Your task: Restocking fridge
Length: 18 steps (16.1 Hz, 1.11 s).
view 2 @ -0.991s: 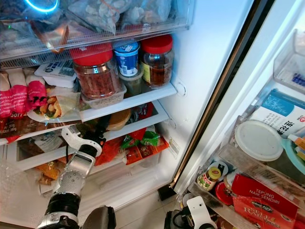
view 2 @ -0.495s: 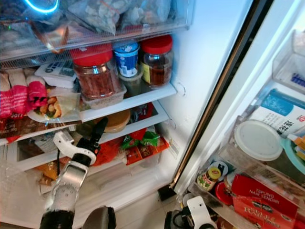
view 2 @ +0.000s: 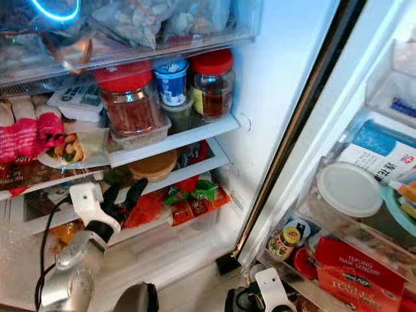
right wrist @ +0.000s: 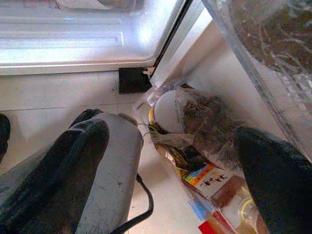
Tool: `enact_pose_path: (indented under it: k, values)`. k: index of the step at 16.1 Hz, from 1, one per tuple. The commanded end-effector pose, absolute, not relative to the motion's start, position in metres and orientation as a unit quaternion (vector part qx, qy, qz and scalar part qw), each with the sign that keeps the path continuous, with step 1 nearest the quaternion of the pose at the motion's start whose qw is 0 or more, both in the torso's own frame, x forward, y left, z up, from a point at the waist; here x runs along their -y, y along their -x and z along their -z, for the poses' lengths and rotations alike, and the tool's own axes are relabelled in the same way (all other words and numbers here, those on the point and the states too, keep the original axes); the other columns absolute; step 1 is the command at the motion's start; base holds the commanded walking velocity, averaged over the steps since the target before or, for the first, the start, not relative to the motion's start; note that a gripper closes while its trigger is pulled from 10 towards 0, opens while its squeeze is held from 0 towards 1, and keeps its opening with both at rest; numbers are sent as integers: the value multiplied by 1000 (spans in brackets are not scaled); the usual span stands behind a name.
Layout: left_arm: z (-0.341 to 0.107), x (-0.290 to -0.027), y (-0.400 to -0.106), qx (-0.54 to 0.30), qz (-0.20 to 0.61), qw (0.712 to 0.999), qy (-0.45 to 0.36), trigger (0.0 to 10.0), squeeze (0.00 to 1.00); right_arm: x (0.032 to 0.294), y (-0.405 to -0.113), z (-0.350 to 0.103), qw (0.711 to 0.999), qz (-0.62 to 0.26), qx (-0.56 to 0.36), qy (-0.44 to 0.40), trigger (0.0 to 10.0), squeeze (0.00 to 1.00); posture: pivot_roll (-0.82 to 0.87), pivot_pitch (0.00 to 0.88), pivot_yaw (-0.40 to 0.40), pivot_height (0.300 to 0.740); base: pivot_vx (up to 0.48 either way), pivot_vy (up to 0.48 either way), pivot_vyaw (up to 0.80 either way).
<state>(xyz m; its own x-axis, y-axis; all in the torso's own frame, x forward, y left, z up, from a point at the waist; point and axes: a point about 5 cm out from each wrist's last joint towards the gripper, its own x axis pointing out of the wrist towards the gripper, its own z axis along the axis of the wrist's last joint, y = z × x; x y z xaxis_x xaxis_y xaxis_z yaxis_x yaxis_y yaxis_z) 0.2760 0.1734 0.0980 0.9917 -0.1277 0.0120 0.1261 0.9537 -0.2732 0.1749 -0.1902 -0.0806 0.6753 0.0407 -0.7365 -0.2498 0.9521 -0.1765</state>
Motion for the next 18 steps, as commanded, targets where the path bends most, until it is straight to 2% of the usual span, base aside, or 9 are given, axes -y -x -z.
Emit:
enact_pose_path:
  k: [1, 4, 18]
  values:
    - [-96, -175, -272, -2, 55, 993, 103, 10000, 0, 191, -132, 101, 864, -87, -478, 131, 10000, 0, -83, 96, -8, 631, 0, 0, 0]
    - [-87, -174, -264, -11, 57, 998, 37, 10000, 0, 191, -132, 101, 864, -86, -478, 131, 10000, 0, -82, 93, -7, 631, 0, 0, 0]
    - [-87, -174, -264, -11, 57, 998, 37, 10000, 0, 191, -132, 101, 864, -86, -478, 131, 10000, 0, -82, 93, -7, 631, 0, 0, 0]
